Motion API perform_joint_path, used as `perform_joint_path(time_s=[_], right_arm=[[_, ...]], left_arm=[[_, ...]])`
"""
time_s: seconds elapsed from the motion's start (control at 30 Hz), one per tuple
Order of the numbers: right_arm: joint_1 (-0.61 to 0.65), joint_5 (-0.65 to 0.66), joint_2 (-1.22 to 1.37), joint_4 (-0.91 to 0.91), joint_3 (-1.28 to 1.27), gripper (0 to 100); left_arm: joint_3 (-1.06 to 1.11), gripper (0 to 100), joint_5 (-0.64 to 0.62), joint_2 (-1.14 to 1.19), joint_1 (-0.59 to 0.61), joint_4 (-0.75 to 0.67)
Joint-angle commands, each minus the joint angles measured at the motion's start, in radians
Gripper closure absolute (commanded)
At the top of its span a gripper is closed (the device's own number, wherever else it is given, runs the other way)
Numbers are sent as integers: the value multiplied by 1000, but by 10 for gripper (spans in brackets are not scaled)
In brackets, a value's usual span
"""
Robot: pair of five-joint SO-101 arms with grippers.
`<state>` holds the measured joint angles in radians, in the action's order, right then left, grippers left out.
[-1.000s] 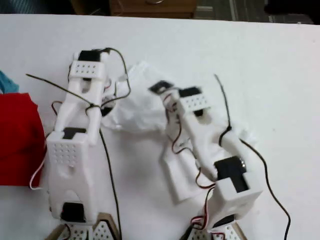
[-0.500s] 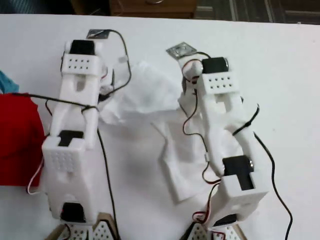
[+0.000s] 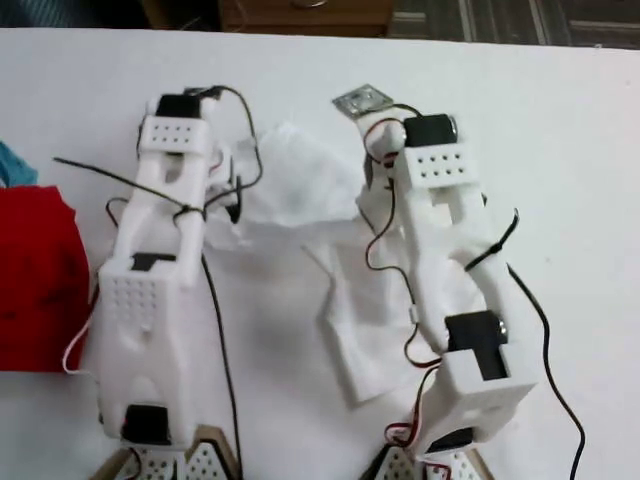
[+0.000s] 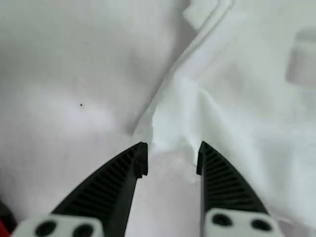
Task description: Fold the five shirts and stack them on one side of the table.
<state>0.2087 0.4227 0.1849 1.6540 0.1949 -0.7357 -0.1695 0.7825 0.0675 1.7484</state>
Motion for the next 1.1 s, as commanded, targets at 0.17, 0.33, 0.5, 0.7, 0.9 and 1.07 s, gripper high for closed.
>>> perform_joint_path(time_s=[0.17,0.33,0.5,0.7,0.9,1.07], right_arm=[[-15,48,-41,-31,-43,979],[-13,48,-41,-48,-41,979],[-13,48,-39,-50,-41,979],[-13,48,-39,-58,-44,979],[-13,46,-39,-58,-44,979],[-13,44,-48,-56,-37,979]], left_arm=[[-174,867,-21,117,-20,32],[-173,976,-26,117,-17,37],[-173,976,-64,115,-11,35],[-159,976,-71,115,-3,38],[-93,976,-57,25,-15,38],[-45,977,6,-187,-40,38]])
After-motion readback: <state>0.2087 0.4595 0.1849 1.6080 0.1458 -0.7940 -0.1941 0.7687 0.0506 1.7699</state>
